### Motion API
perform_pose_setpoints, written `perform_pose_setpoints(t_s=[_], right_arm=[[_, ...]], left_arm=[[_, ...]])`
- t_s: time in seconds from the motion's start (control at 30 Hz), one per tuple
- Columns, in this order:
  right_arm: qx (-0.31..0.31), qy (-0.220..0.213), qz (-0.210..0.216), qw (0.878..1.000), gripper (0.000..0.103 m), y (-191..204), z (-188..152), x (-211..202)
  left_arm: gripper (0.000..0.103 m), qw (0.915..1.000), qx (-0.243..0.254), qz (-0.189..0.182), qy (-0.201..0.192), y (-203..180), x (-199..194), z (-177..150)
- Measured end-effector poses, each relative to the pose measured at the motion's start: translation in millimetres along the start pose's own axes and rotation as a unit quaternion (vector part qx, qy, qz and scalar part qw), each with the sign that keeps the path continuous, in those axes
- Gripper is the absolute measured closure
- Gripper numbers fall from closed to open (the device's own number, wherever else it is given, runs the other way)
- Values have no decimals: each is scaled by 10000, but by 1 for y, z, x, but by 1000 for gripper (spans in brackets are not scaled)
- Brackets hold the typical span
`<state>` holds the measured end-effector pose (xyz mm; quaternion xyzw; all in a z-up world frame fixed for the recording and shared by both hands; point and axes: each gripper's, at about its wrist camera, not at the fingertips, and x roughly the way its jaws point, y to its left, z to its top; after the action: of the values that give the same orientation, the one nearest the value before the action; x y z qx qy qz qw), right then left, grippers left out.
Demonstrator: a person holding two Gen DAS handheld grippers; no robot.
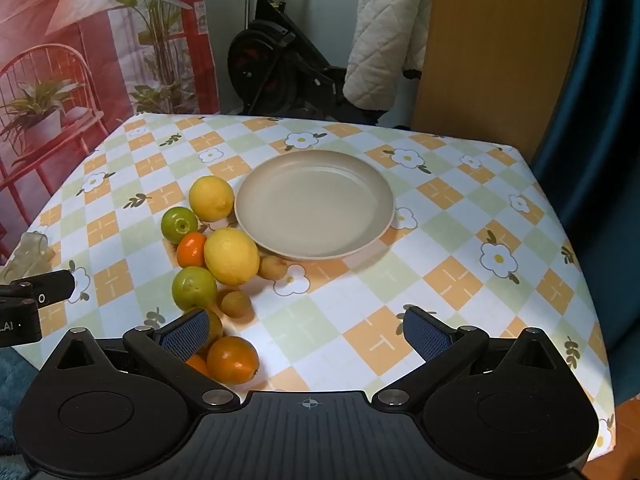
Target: Organize fruits
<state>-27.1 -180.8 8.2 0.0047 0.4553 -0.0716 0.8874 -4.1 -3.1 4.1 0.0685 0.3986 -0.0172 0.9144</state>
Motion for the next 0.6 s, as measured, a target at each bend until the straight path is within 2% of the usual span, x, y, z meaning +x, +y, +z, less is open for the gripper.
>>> perform_pose_setpoints(t_s=[0.6], right_arm=[[-11, -10, -1, 10000, 1, -1, 0, -1]], left_arm=[[1, 10000, -24, -3, 7, 0, -1, 0]])
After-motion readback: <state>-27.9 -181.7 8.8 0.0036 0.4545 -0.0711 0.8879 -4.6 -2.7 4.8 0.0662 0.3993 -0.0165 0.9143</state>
